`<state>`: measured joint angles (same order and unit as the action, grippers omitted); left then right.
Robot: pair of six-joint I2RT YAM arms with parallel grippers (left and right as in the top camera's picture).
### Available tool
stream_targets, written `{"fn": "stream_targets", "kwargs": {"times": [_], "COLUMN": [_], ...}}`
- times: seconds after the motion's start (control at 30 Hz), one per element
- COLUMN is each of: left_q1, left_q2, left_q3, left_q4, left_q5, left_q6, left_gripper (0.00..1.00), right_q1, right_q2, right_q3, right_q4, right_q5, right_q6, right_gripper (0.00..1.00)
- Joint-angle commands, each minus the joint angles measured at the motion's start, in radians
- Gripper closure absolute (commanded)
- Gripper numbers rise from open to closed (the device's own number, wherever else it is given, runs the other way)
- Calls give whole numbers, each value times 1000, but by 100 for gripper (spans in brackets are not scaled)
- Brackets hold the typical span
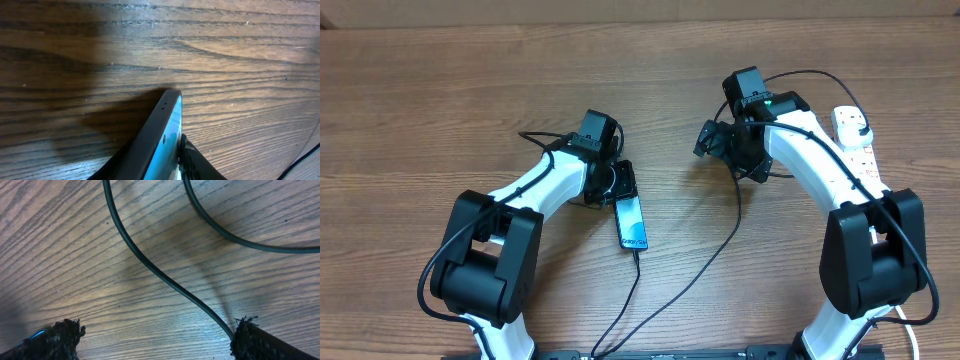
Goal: Plug charger to phone and switch on socket
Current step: 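Lower the phone flat onto the table with the left gripper, then open the left gripper to release the phone and lift away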
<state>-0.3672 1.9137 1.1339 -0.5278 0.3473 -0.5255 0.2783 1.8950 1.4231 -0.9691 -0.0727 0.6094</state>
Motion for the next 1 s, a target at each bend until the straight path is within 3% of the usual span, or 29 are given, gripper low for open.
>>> {"fn": "stream_targets", "kwargs": {"times": [0.0, 0.97], "left_q1": [-7, -7], "left_q2": [-4, -4], "left_q3": [-8, -8], "left_q4": [-2, -5], "left_q5": [-14, -14], "left_q6": [-7, -14], "left_gripper": [69, 63], "right_q1": [2, 2], "right_q2": [-21, -21], "right_q3": [-4, -4], "right_q4": [2, 1], "right_q5": [11, 11], "right_q6": [-2, -2], "right_gripper": [0, 0]}}
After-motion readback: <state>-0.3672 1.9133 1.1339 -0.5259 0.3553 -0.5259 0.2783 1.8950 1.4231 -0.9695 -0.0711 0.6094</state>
